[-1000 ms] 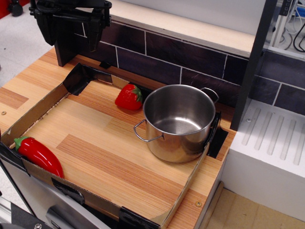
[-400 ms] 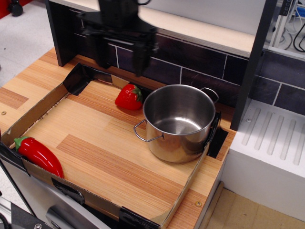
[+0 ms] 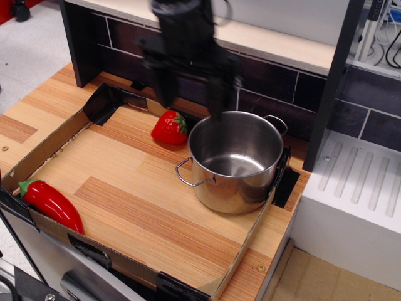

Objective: Topple metal pot

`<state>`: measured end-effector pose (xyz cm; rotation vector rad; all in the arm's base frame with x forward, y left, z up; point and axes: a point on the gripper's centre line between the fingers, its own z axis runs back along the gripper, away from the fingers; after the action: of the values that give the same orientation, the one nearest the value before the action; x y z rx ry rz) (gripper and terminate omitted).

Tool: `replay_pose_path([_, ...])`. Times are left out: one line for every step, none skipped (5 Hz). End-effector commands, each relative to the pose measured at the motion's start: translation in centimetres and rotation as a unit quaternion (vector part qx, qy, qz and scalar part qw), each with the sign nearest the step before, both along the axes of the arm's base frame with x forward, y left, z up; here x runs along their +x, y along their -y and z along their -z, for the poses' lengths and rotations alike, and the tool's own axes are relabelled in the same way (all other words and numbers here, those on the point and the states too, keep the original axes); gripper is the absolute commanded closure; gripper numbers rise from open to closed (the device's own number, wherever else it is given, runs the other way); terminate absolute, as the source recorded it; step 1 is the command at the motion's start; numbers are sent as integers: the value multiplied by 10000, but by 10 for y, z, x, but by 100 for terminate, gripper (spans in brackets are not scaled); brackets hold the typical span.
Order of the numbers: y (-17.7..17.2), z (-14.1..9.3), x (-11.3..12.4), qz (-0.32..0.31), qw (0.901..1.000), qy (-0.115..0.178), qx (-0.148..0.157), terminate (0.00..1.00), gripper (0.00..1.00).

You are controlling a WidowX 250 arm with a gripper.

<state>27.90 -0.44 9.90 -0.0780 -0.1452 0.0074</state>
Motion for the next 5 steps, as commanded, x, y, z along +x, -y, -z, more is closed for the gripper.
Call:
replay_pose_path([-5, 8, 21, -339, 9979, 308, 464, 0, 0])
replay_pose_path([-7, 16, 27, -395, 9963, 281, 705, 0, 0])
replay_pose_path([-5, 26, 28, -384, 9968, 108, 687, 0, 0])
replay_pose_path([3, 30, 26, -261, 9980, -2, 574, 0, 0])
replay_pose_path([6, 32, 28, -287, 9982, -123, 517, 0, 0])
